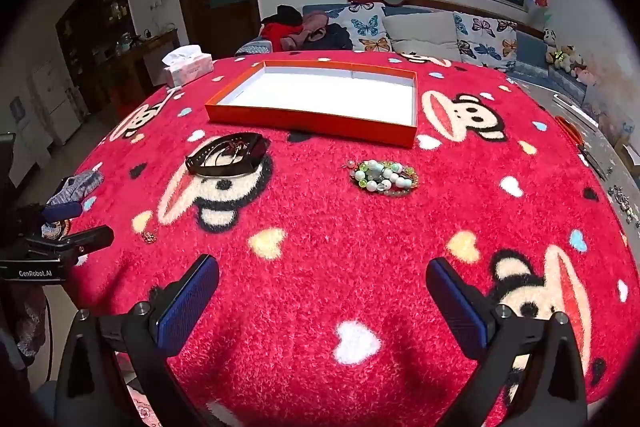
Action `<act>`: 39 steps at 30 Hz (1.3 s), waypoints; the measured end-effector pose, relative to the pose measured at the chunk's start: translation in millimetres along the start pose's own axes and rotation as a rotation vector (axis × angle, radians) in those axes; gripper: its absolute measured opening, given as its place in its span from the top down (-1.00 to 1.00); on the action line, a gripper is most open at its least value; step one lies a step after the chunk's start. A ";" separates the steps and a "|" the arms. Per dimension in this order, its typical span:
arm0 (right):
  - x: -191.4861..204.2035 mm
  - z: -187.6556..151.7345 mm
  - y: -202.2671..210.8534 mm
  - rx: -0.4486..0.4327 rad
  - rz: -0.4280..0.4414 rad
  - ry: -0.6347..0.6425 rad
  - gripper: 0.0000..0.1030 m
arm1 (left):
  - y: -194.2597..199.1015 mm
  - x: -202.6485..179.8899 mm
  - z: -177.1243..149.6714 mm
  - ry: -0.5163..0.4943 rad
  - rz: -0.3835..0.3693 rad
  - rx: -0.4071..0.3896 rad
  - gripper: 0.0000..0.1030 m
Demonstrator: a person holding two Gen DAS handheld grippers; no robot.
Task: Organize jewelry
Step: 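Move the left tool toward the small gold pendant on the rug, then lower the left tool onto the gold pendant and close its fingers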
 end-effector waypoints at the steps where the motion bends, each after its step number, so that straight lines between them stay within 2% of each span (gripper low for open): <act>1: -4.0 0.7 -0.5 0.000 0.006 -0.004 -1.00 | -0.6 -2.0 -0.9 -0.007 -0.007 0.002 -1.00; 15: -2.6 -1.7 -7.3 0.014 0.013 -0.002 -1.00 | -12.5 -17.4 -4.7 -0.060 -0.067 0.025 -0.98; 16: -2.9 -2.0 -8.1 0.015 0.014 -0.002 -1.00 | -13.4 -17.6 -4.5 -0.060 -0.070 0.027 -0.91; 19: -1.7 -2.4 -8.9 0.015 0.015 -0.001 -1.00 | -16.3 -18.9 -6.2 -0.060 -0.082 0.042 -0.51; 21: -0.9 -2.3 -10.1 0.016 0.018 0.000 -1.00 | -19.3 -19.9 -6.6 -0.059 -0.091 0.053 -0.38; 23: -0.4 -2.3 -10.6 0.017 0.019 0.001 -1.00 | -21.8 -22.6 -6.4 -0.065 -0.104 0.058 -0.09; 26: 0.4 -2.3 -12.9 0.021 0.021 0.005 -1.00 | -23.5 -26.7 -5.8 -0.079 -0.122 0.058 0.19; 32: 1.7 -2.4 -17.2 0.029 0.030 0.004 -1.00 | -25.6 -39.1 -1.8 -0.134 -0.147 0.043 0.47; 39: 0.6 -5.3 -24.4 0.047 0.041 -0.006 -1.00 | -30.6 -49.0 0.7 -0.172 -0.168 0.036 0.61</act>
Point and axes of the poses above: each gripper's, at about its wrist camera, not at the fingertips, and y roughly against the way its jaws point, x to its left, z to its top, the point moved 10 cm from there along -y, roughly the way its jaws point, and after that the axes turned 6 degrees about z, right-handed, at the moved point
